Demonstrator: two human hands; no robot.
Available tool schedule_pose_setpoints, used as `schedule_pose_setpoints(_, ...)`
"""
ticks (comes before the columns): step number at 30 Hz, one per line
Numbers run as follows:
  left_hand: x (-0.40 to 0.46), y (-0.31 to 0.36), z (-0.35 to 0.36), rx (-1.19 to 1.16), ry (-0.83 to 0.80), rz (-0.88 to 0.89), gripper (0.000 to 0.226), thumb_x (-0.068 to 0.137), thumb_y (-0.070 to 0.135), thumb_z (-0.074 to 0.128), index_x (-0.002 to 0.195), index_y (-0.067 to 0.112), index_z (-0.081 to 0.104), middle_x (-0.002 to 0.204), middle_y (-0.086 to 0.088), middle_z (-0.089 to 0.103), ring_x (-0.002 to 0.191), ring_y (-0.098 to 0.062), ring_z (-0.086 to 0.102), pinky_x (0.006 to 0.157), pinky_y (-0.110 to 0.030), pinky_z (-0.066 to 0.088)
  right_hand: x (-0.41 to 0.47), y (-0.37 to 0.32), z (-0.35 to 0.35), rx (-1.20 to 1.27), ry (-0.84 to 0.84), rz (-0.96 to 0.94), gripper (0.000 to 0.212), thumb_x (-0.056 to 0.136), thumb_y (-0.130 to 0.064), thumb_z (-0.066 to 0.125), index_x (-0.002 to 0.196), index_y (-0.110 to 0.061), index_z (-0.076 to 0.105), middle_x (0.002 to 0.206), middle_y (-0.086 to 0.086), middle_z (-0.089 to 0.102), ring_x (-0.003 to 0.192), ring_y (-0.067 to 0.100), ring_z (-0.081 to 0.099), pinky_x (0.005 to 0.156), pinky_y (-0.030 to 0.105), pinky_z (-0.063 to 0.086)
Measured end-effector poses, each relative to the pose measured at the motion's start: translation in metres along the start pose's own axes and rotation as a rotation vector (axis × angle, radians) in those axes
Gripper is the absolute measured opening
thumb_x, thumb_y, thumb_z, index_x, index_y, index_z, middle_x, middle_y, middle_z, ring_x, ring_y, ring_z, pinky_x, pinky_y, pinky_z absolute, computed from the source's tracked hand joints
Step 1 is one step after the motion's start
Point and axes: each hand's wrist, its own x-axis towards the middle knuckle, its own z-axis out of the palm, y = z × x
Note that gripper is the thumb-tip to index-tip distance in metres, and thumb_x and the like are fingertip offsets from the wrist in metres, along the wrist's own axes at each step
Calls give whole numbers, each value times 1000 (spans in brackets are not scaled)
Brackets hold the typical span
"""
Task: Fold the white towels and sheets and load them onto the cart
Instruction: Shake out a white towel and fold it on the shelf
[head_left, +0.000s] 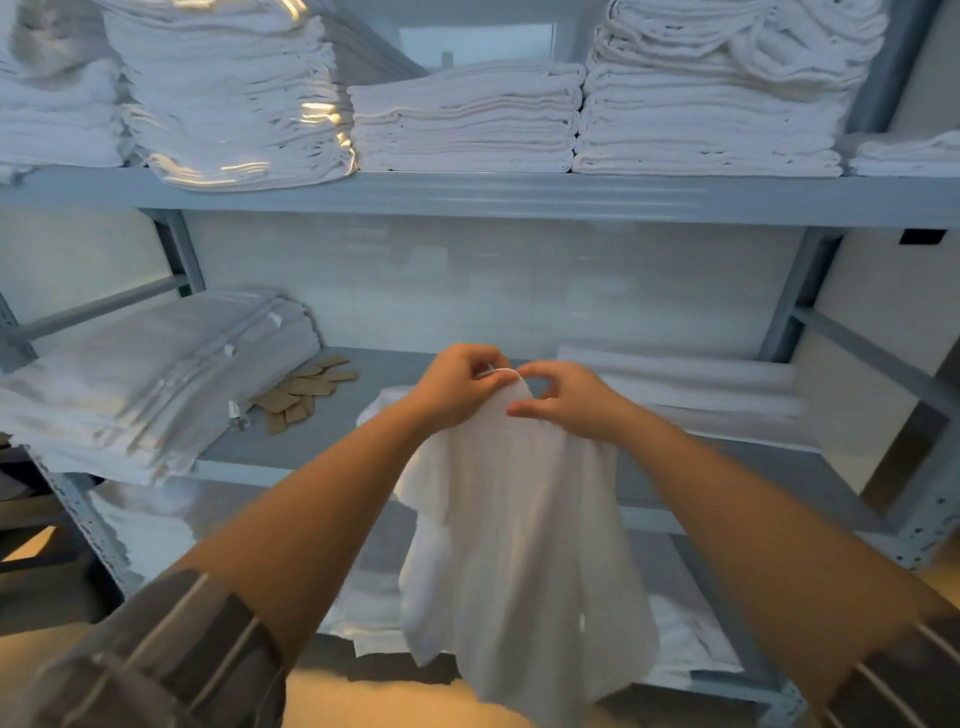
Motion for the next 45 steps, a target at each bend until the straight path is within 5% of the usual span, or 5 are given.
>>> schedule_pose_setpoints(5, -9, -13, -3, 72, 9, 9, 15, 85, 20, 70, 73, 23, 61, 59, 9, 51, 59, -11, 46, 59, -26, 35, 7, 4, 11, -154, 82, -22, 35, 93, -25, 60, 65, -5, 54, 57, 3, 41, 56, 11, 38, 55, 29, 25)
schedule_pose_setpoints(24, -9, -78, -51, 23, 256, -231, 32, 90, 23, 62, 59, 20, 56, 50, 9, 45, 45, 0, 39, 45, -17, 32, -2, 50, -1, -129, 238, 279, 22, 92, -29, 60, 73, -18, 60, 59, -3, 50, 58, 13, 44, 53, 22, 33)
schedule_pose_setpoints(28, 11, -53, -34, -94, 307, -216, 16, 93, 11, 55, 89, 10, 70, 78, 1, 64, 69, -9, 56, 51, -4, 36, 5, 36, -8, 82, 255, 251, 18, 87, -6, 51, 79, -21, 53, 58, -3, 42, 52, 12, 37, 48, 24, 31)
schedule_pose_setpoints(39, 23, -18, 19, -86, -282, -53, 25, 93, 24, 62, 115, 13, 64, 77, 13, 61, 68, 7, 52, 57, -5, 36, 17, 9, -6, -76, 92, -108, 28, 83, -4, 67, 79, -20, 45, 64, -9, 44, 58, 4, 37, 59, 22, 33)
schedule_pose_setpoints(45, 32, -27, 16, 84, -151, -63, 14, 91, 19, 62, 94, 6, 68, 84, -6, 66, 74, -12, 54, 59, -20, 35, 13, 24, 5, 96, 175, -32, 24, 79, -13, 76, 88, -16, 54, 67, 1, 52, 55, 9, 38, 54, 21, 30)
